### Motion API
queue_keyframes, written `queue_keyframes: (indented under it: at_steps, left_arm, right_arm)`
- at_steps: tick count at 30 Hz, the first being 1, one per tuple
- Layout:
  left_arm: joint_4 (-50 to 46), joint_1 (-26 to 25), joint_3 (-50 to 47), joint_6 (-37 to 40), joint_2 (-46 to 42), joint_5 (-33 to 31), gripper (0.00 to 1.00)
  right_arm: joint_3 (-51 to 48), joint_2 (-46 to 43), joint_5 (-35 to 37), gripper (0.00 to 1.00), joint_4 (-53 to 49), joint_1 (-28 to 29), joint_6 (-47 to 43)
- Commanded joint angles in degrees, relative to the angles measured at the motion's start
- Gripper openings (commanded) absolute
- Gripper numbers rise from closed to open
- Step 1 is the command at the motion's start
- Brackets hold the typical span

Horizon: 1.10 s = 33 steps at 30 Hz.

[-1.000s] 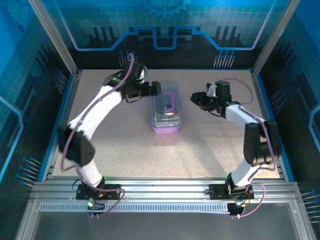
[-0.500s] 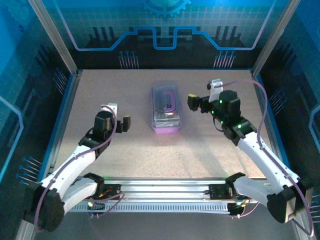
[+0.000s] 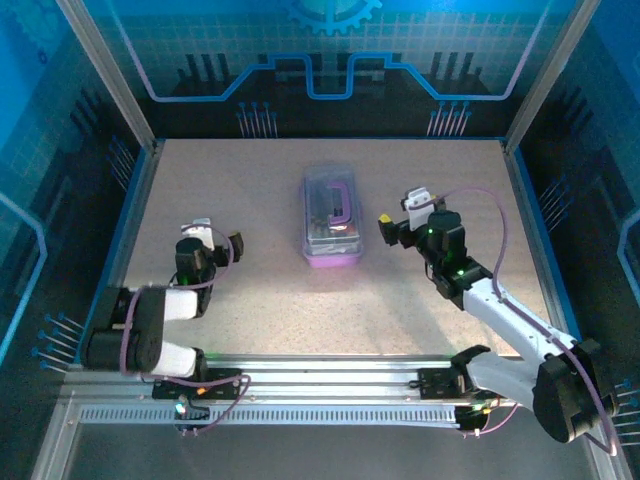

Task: Pack the tool kit

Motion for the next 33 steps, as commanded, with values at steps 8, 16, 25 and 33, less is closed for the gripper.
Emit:
queue_keyframes:
  at_steps: [8, 16, 25, 33]
  left_arm:
    - [0.61, 0.28, 6.96, 1.95, 4.83, 7.78, 0.99]
    - [0.46, -0.26, 7.29, 2.35, 4.96, 6.97, 0.99]
    - [0.02, -0.92, 7.47, 2.82, 4.92, 5.95, 0.99]
    - [-0.18, -1.01, 7.58, 2.87, 5.03, 5.77, 0.99]
  right_arm:
    - [-10.50, 3.19, -0.92, 1.00, 20.77, -3.31, -4.20]
    - [-18.28, 14.02, -4.48, 1.00, 36.81, -7.54, -4.84]
    - [-22.87, 27.99, -6.53, 1.00, 59.82, -13.75, -0.87]
    - [-12.05, 26.77, -9.38, 1.00, 37.93, -19.48, 5.37]
